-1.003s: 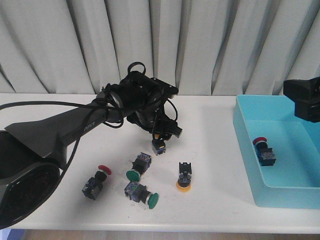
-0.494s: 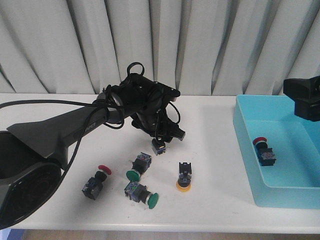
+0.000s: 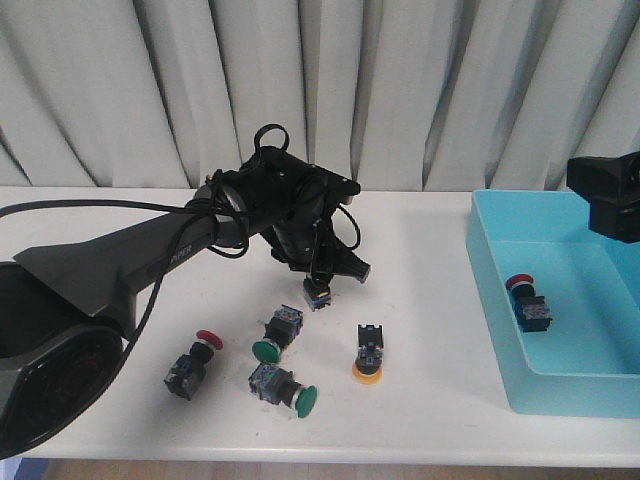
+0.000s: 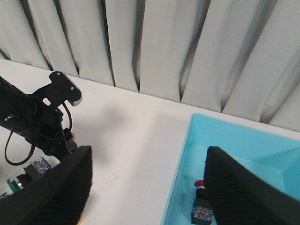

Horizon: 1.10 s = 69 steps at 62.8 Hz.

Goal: Pick red and yellow buttons and place in box
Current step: 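Lift the yellow button with the left gripper toward the right gripper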

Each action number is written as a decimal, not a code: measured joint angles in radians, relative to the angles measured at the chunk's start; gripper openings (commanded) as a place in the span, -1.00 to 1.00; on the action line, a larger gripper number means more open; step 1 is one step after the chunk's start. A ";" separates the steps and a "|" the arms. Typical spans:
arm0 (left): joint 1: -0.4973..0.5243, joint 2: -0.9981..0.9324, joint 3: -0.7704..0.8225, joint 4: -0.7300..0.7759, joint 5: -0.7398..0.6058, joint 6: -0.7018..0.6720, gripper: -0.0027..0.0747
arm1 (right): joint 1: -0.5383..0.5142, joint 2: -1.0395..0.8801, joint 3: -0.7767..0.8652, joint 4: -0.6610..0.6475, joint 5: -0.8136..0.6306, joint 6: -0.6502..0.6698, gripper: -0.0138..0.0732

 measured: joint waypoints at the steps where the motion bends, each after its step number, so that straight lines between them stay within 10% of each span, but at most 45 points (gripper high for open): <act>1: 0.000 0.000 0.000 0.000 0.000 0.000 -0.81 | 0.000 0.000 0.000 0.000 0.000 0.000 0.47; 69: -0.011 -0.492 0.036 -0.313 0.130 0.043 -0.92 | 0.272 0.344 0.000 -0.132 -0.245 -0.195 0.47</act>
